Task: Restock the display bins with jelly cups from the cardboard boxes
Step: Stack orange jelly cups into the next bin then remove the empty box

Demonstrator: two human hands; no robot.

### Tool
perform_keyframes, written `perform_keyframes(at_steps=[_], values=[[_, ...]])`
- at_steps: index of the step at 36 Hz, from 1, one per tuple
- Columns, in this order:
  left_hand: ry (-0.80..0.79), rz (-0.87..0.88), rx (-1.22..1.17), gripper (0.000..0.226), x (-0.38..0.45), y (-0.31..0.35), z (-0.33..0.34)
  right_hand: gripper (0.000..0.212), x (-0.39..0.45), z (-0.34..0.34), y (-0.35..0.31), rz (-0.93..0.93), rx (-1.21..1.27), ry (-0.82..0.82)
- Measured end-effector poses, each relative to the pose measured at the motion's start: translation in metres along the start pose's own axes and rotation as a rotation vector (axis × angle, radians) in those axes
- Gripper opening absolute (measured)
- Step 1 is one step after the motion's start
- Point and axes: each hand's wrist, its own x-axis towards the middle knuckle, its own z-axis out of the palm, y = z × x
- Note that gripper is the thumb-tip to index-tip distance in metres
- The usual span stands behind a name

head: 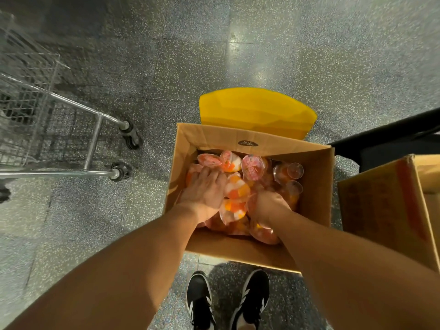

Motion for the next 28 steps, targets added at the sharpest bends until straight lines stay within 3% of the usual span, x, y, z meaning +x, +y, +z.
perform_keyframes(at_steps=[4, 11, 16, 21, 28], values=[[0.034, -0.036, -0.045, 0.027, -0.002, -0.001, 0.000, 0.065, -0.003, -0.003, 0.004, -0.035, -0.095, 0.163], [0.087, 0.014, -0.134, 0.017, -0.019, 0.003, -0.038, 0.091, -0.035, -0.035, -0.001, -0.069, -0.070, 0.228], [0.184, 0.060, -0.049, 0.004, -0.035, 0.013, -0.110, 0.078, -0.090, -0.075, -0.005, -0.122, -0.095, 0.349], [0.263, 0.113, 0.086, 0.033, -0.049, 0.035, -0.212, 0.076, -0.169, -0.142, -0.008, -0.148, -0.058, 0.473], [0.444, 0.332, 0.096, 0.022, -0.100, 0.095, -0.372, 0.068, -0.322, -0.239, -0.003, -0.075, 0.116, 0.783]])
